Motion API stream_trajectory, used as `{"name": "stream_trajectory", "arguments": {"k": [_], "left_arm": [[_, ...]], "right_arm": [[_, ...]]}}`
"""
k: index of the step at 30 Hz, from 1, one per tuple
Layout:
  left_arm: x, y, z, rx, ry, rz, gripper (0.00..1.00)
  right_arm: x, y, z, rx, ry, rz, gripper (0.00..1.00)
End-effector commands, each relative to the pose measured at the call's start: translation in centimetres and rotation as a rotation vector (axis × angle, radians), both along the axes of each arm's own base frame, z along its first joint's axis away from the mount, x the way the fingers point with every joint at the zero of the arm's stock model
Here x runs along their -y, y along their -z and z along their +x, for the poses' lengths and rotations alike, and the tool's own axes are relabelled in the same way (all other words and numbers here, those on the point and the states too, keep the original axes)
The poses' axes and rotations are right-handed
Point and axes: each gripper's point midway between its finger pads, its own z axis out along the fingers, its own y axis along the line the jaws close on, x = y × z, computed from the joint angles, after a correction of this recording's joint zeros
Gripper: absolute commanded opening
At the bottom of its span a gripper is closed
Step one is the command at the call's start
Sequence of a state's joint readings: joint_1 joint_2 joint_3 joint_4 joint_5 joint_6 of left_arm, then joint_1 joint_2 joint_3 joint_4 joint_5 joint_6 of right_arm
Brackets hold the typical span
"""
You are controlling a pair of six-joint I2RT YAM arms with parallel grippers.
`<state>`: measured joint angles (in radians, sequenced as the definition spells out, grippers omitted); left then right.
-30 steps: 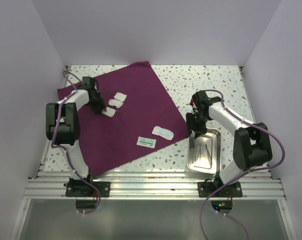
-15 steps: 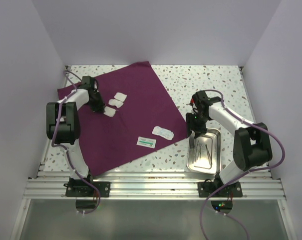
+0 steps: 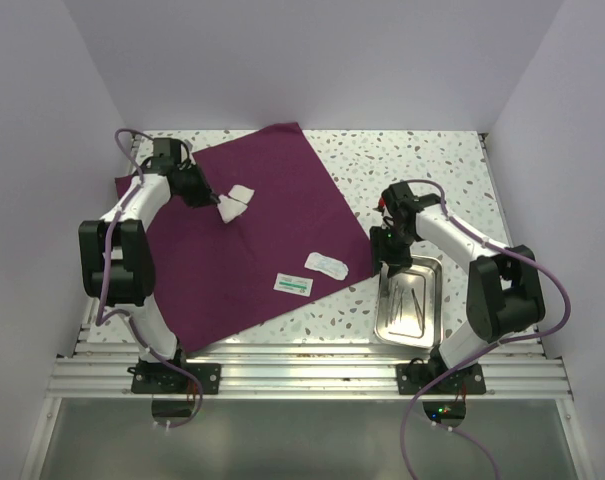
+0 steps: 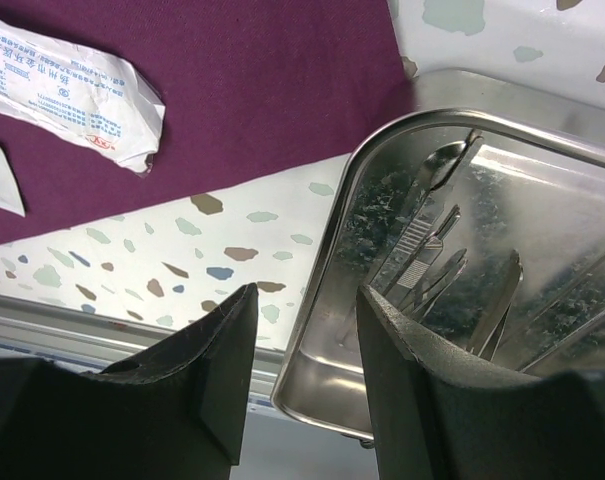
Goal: Prepare the surgical pack
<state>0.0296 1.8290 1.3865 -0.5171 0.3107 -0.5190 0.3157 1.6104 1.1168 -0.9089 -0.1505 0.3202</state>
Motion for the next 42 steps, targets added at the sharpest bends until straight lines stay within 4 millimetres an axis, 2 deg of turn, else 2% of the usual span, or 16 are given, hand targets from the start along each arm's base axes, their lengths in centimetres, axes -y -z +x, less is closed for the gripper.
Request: {"name": "stream_trajectory", "arguments": {"k": [1,9,18,28,42], "left_arm": [[2.3,-2.4,1.9,0.073,0.022,-0.130,0.00],[4.0,-1.9,5.3,0.092,-0.025,-0.300,0.00],[2.7,1.2,6.8,0.044,-0.112,-0.349,0.00],[0.5,2.2,6.5,0.029,-0.150,-0.324,0.00],[-0.4,4.9,5.3,-0.048,-0.173,-0.263,0.00]], "right_arm": [[-0.4,-0.6,0.4,0.025,-0.011,0.018,0.48],[-0.3,-0.6,0.5,0.026,-0.008,0.012,0.48],[-0.2,-0.4,0.3,0.018,-0.010,0.003,0.48],[-0.4,-0.4,0.8,0.015,-0.011,0.007,0.48],[-0.5,-0.2,0.9,0.007,-0.010,0.006,0.48]]}}
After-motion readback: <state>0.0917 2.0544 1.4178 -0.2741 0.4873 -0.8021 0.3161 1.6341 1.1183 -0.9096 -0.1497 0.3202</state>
